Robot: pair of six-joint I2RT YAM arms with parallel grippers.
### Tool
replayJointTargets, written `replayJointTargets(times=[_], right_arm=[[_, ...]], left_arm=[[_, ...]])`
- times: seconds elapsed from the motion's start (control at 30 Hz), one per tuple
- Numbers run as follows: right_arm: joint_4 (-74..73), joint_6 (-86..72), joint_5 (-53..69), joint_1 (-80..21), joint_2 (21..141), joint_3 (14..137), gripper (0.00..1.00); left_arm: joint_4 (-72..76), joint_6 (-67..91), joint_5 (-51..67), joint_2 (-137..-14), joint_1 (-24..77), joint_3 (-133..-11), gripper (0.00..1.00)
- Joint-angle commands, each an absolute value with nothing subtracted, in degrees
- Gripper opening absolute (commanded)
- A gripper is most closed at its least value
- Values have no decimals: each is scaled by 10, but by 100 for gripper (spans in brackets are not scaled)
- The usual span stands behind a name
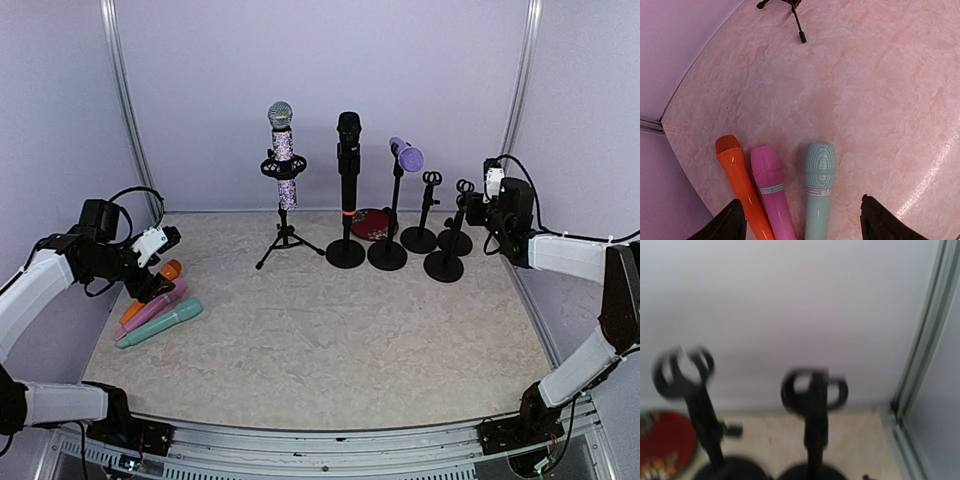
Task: Remove the microphone from the stand
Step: Pick up the microphone stand with the microphone from the center of the board.
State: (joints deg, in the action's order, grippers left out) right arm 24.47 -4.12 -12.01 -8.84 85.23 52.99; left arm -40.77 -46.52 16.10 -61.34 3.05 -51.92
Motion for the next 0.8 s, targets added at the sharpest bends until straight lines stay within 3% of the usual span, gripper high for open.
replayJointTargets(times=[0.0,0.23,0.4,0.63,0.77], right_arm=[[197,-45,-124,-80,868,543,50],[207,-50,-116,-80,856,512,49],[220,-52,-62,-82,825,499,53],[243,-43,-60,-100,760,498,71],[248,8,-93,-160,730,521,80]], left_arm=[[-413,-469,166,-603,32,-531,76],[-413,-469,166,-602,33,-529,76],[-411,-469,168,-601,33,-524,76],[-412,-461,173,-607,33,-528,77],[-411,-449,174,-611,32,-536,80]])
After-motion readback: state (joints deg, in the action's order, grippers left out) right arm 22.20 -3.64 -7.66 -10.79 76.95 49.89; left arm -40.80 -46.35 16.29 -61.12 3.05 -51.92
